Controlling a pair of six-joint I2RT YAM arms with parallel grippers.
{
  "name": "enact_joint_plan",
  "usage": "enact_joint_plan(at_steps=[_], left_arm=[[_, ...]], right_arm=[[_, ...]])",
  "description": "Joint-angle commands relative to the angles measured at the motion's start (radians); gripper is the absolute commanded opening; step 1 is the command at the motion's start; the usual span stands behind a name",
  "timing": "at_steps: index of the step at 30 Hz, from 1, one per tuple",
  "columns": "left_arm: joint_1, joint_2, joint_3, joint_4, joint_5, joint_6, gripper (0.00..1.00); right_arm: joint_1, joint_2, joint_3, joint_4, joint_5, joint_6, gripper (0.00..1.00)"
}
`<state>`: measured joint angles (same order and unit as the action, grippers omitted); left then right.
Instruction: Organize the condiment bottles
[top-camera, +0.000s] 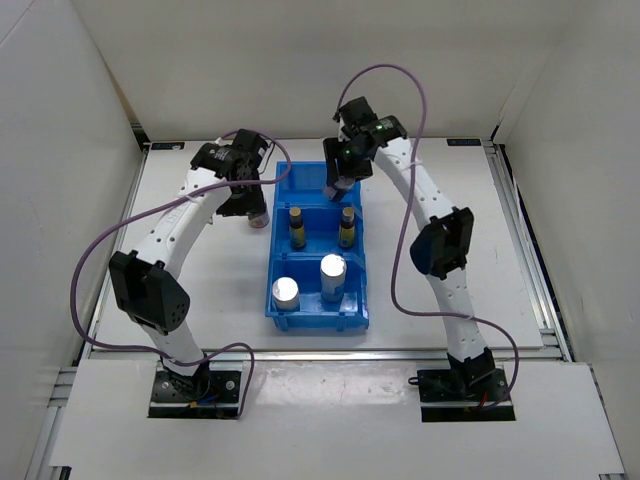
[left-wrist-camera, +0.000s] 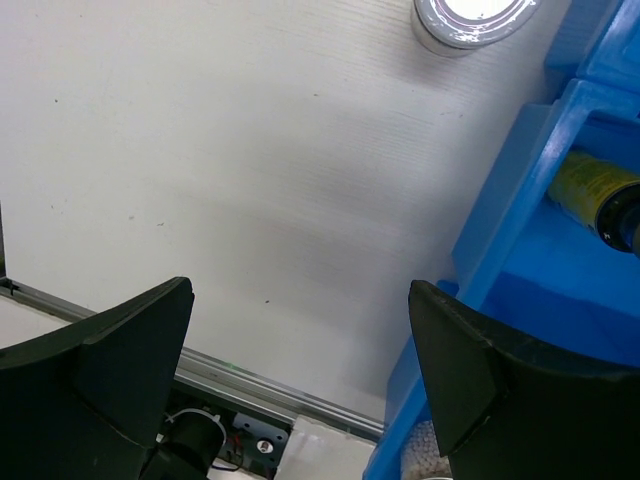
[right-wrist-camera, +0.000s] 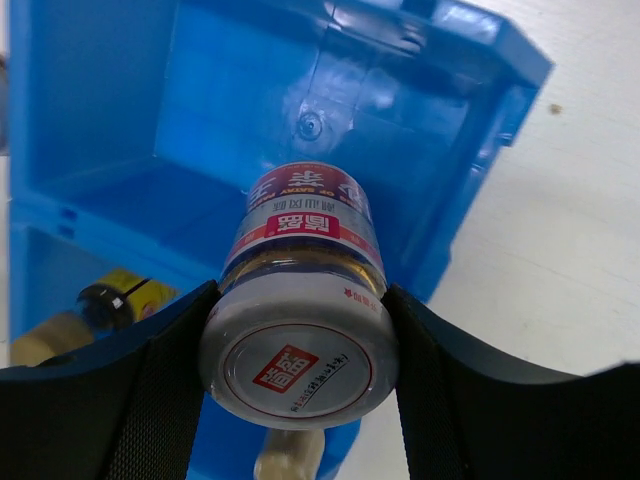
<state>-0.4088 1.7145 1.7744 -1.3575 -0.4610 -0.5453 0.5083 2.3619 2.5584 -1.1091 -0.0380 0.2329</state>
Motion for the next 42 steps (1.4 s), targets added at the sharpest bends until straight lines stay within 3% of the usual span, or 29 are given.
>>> enact_joint_plan(at_steps=[1,5,9,11,12,13,14,15,16,18,24,31,42], left_arm=[[0.011,-0.058,-0.001,0.007,-0.038,0.004,1.00],[0.011,-0.058,-0.001,0.008,-0.038,0.013,1.00],[0.011,-0.058,-0.001,0.008,-0.038,0.013,1.00],[0.011,-0.058,-0.001,0.017,-0.038,0.022,1.00],[0.011,-0.058,-0.001,0.026,-0.038,0.022,1.00],[0.011,-0.049,-0.001,0.026,-0.038,0.022,1.00],[0.011,-0.049,-0.012,0.052,-0.038,0.022,1.00],[0.011,-0.049,-0.012,0.052,-0.047,0.031,1.00],[0.011,-0.038,-0.012,0.070,-0.047,0.031,1.00],[0.022,-0.029,-0.012,0.090,-0.036,0.031,1.00],[0.082,0.020,0.010,0.173,0.059,0.068,1.00],[0.128,0.076,-0.012,0.346,0.260,0.157,1.00],[0.159,0.266,0.033,0.446,0.338,0.237,1.00]], right_arm=[[-0.005,0.022,0.051,0.075,0.015,-0.014,0.00],[-0.005,0.077,0.051,0.094,0.041,-0.035,0.02],[-0.005,0.100,0.051,0.115,0.061,-0.058,0.16],[-0.005,0.109,0.051,0.115,0.061,-0.058,0.32],[-0.005,0.109,0.051,0.115,0.061,-0.058,0.54],[-0.005,0.109,0.051,0.115,0.050,-0.047,0.64],[-0.005,0.094,0.051,0.103,0.050,-0.034,0.81],[-0.005,0.077,0.051,0.103,0.050,-0.024,0.81],[-0.005,0.060,0.025,0.103,0.064,-0.024,0.91],[-0.005,0.011,0.003,0.094,0.079,-0.003,1.00],[-0.005,-0.105,0.048,0.034,0.112,-0.030,1.00],[-0.030,-0.419,-0.188,0.005,0.121,-0.040,1.00],[-0.021,-0.619,-0.313,-0.086,0.110,-0.058,1.00]])
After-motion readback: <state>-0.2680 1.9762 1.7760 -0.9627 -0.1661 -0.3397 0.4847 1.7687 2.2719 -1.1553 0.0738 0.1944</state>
